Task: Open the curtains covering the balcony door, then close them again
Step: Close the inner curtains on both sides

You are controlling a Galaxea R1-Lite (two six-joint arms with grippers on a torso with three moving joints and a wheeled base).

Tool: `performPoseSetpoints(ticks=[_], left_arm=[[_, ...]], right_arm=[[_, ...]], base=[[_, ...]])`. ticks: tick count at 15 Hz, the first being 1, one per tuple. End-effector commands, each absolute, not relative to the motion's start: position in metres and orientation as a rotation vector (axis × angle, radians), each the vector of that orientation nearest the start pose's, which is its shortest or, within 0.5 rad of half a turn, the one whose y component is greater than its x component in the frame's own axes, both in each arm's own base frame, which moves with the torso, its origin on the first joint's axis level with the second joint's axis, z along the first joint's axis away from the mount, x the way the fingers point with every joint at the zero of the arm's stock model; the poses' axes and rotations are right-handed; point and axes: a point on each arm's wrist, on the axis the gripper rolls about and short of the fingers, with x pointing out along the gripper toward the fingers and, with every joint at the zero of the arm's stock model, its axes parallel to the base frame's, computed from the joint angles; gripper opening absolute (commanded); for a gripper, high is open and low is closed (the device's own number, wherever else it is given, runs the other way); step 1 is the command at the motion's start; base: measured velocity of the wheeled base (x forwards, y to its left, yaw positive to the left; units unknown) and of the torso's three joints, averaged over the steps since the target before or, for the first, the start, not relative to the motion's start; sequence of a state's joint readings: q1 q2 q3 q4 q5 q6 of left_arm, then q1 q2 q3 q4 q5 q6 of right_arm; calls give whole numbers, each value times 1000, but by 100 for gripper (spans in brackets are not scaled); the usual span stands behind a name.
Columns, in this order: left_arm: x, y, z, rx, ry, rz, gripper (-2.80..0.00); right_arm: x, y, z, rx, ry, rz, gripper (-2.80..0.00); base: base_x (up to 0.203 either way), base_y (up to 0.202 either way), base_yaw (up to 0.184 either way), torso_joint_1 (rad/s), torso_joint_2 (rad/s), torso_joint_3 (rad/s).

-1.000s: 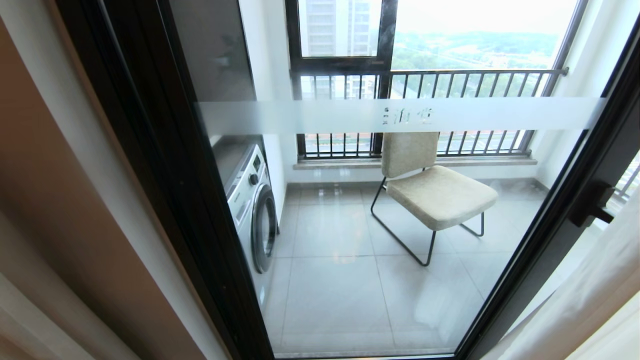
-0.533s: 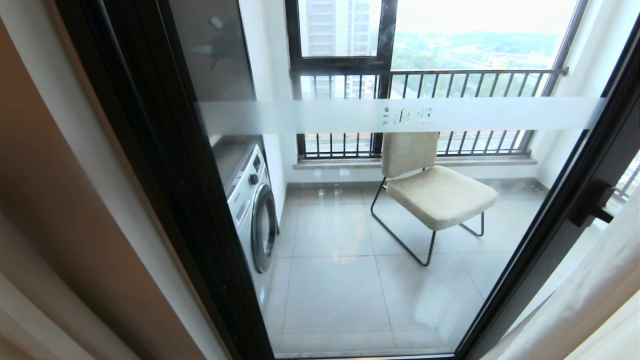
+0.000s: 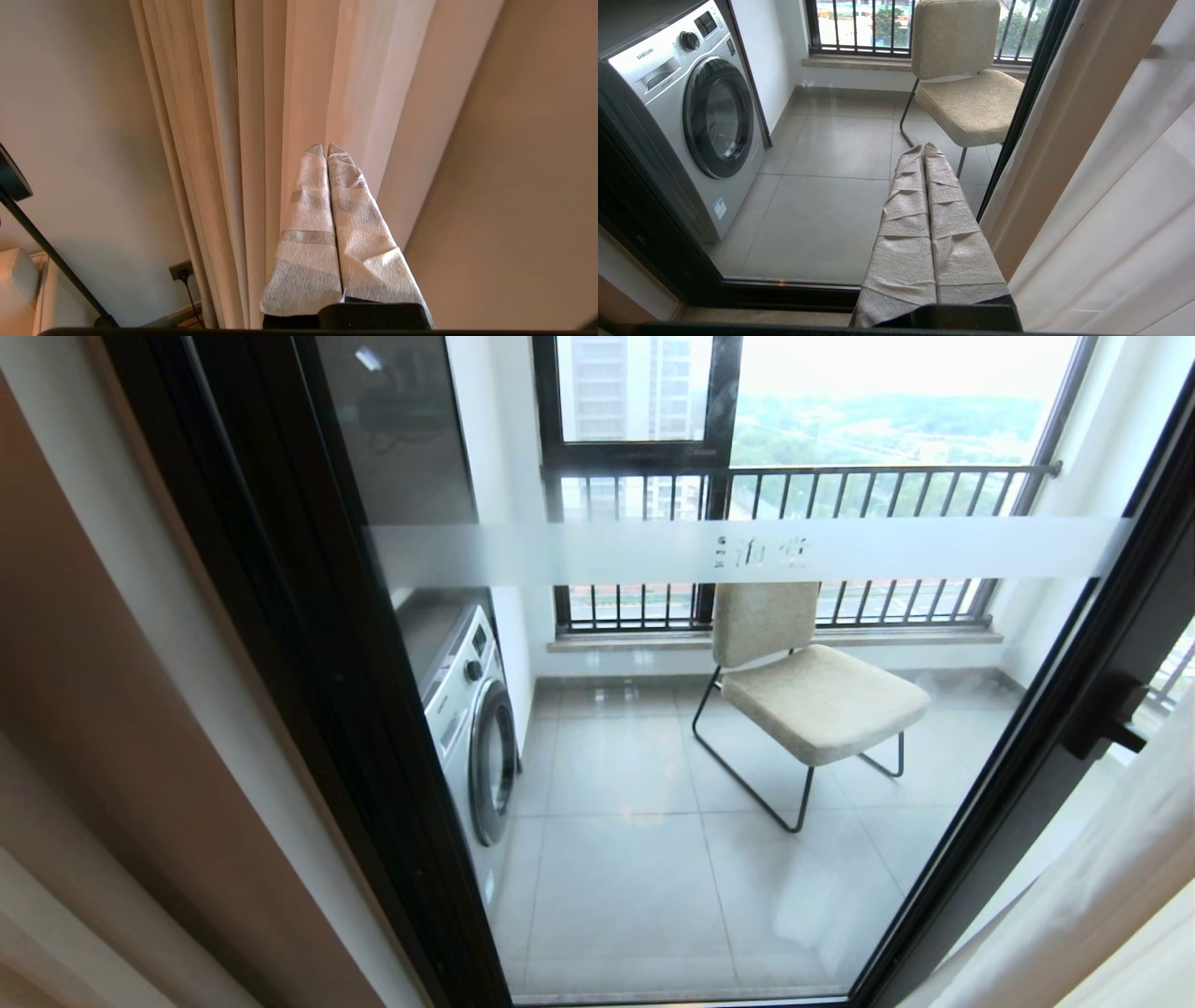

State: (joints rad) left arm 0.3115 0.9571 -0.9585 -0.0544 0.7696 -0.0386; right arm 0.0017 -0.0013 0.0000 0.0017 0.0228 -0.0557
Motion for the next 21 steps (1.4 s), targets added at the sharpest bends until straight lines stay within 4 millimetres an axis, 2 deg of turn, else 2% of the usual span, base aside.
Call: performPoseSetpoints(ticks=[1, 5, 6, 12, 16, 21], left_arm=[[116, 70, 327, -36, -35, 1124, -280], [125, 97, 326, -35, -44, 1117, -280], [126, 98, 326, -35, -40, 1111, 0], [134, 105, 320, -42, -9, 1116, 0], [150, 127, 311, -58, -24, 1118, 0], [173, 166, 299, -53, -62, 1009, 0]], right_arm=[[-23, 0, 75, -57, 1, 26, -280], [-23, 0, 75, -57, 1, 26, -280], [-23, 0, 75, -57, 1, 26, -280], [-23, 0, 75, -57, 1, 25, -280], [-23, 0, 75, -57, 1, 25, -280], [-23, 0, 75, -57, 1, 26, -280]], base=[[0, 0, 0, 0, 0, 0], [0, 0, 0, 0, 0, 0], [0, 0, 0, 0, 0, 0], [0, 0, 0, 0, 0, 0], [0, 0, 0, 0, 0, 0], [0, 0, 0, 0, 0, 0]])
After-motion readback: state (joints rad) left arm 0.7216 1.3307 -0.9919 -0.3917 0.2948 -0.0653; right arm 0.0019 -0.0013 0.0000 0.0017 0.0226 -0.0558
